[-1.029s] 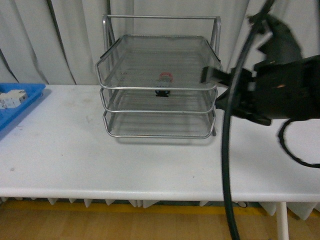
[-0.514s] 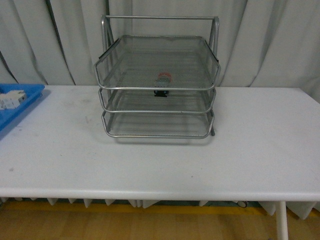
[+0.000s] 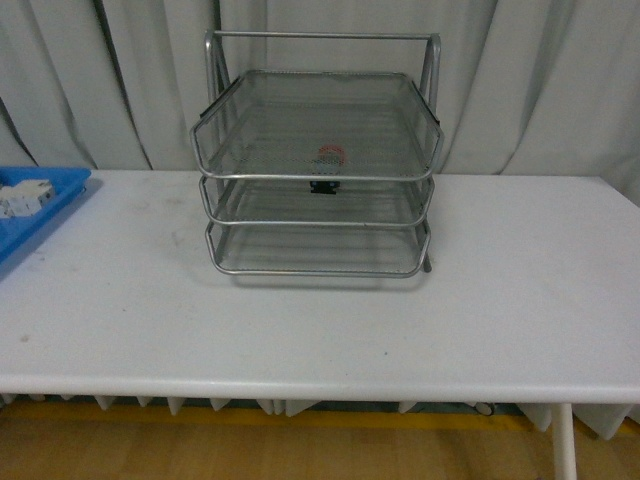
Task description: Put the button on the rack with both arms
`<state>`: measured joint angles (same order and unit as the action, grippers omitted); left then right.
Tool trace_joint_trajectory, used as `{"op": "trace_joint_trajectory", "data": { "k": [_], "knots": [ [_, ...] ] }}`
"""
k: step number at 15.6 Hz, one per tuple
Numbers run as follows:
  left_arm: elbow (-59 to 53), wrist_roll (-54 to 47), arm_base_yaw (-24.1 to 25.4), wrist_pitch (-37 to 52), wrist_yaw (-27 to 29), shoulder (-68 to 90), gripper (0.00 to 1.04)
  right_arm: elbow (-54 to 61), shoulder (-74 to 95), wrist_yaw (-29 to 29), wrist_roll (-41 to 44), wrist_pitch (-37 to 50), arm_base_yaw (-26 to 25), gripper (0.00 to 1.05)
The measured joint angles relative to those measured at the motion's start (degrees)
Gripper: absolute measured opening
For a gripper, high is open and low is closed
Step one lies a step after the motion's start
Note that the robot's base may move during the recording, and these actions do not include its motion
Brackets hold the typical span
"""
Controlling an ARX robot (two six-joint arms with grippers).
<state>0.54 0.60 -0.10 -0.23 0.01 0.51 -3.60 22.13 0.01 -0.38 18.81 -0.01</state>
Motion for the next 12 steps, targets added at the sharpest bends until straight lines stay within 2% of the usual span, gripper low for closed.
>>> {"op": "trace_joint_trajectory", "data": {
  "k": [4, 5, 12],
  "knots": [
    [0.0, 0.0, 0.0, 0.0, 0.0, 0.0, 0.98, 1.46, -4.0, 0.0, 0.0, -3.19, 0.0, 0.02],
    [0.0, 0.0, 0.0, 0.0, 0.0, 0.0, 0.98, 2.47, -5.16, 0.0, 0.0, -1.49, 0.0, 0.02],
    [0.0, 0.0, 0.0, 0.0, 0.0, 0.0, 0.98, 2.95, -13.0, 0.0, 0.0, -10.03, 0.0, 0.02]
  ]
}}
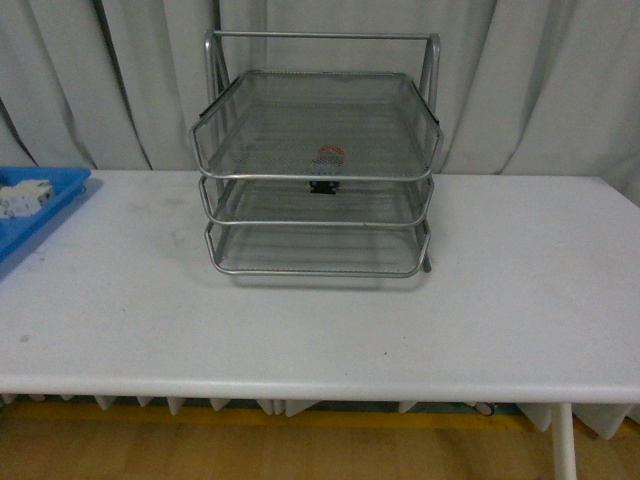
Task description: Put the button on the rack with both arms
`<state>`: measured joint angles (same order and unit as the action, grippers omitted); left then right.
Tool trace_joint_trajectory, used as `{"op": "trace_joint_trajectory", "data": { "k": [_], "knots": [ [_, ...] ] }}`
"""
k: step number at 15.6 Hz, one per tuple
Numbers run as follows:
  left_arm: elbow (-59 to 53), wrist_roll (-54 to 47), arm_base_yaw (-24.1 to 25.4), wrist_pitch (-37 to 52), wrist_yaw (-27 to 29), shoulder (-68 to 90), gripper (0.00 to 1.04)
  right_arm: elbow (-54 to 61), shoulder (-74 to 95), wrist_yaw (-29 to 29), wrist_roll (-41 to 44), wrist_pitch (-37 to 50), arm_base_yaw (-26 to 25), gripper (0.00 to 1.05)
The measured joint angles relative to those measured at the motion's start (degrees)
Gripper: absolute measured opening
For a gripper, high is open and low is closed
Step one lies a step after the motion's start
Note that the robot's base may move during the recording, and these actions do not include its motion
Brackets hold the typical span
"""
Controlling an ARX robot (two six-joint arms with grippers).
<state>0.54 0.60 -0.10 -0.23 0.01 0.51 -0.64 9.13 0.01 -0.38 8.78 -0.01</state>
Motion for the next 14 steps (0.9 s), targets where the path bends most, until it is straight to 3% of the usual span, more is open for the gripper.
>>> {"op": "trace_joint_trajectory", "data": {
  "k": [1, 7, 14],
  "knots": [
    [0.0, 0.0, 0.0, 0.0, 0.0, 0.0, 0.98, -0.02, -5.38, -0.07, 0.02, -8.09, 0.0, 0.02],
    [0.0, 0.0, 0.0, 0.04, 0.0, 0.0, 0.98, -0.02, -8.9, 0.0, 0.02, -8.96, 0.0, 0.02],
    [0.0, 0.0, 0.0, 0.04, 0.0, 0.0, 0.98, -0.02, -8.9, 0.0, 0.07, -8.98, 0.0, 0.85]
  ]
}}
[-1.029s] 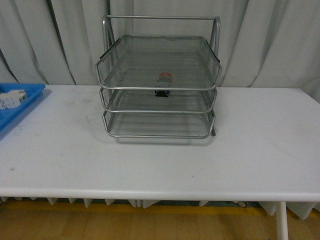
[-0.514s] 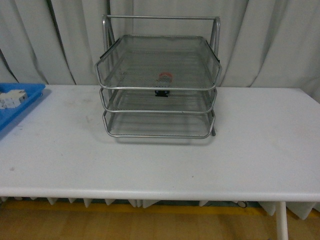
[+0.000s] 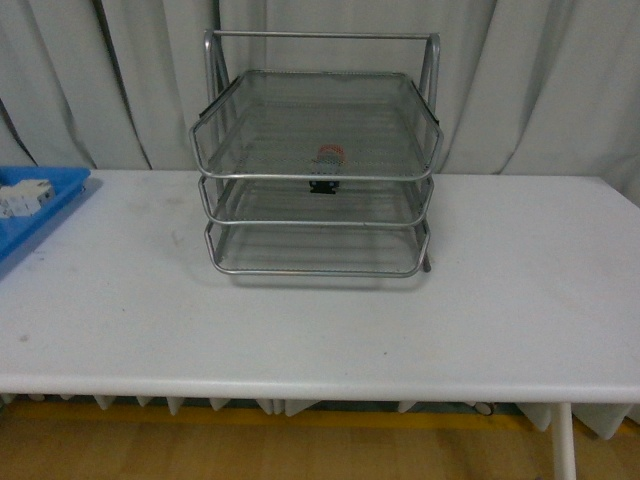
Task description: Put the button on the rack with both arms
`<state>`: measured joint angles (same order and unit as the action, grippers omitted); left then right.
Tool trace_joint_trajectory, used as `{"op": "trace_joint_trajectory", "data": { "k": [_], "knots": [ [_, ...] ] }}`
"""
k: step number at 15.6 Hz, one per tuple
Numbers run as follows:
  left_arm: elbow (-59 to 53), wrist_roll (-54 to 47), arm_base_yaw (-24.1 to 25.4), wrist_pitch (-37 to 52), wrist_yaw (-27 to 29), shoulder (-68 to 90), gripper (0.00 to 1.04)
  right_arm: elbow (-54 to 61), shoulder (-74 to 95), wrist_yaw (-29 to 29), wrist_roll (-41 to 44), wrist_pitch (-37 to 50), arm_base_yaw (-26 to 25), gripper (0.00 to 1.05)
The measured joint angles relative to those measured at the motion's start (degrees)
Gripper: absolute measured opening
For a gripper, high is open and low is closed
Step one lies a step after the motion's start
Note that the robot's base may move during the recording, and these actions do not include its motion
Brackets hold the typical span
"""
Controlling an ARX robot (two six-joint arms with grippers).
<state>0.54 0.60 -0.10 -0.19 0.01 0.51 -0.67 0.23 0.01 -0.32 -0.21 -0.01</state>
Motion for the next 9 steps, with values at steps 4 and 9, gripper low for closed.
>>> {"op": "trace_joint_trajectory", "data": {
  "k": [4, 9],
  "knots": [
    [0.0, 0.0, 0.0, 0.0, 0.0, 0.0, 0.98, 0.0, 0.0, -0.02, -0.02, 0.0, 0.0, 0.98],
    [0.0, 0.0, 0.0, 0.0, 0.0, 0.0, 0.98, 0.0, 0.0, -0.02, -0.02, 0.0, 0.0, 0.98]
  ]
}}
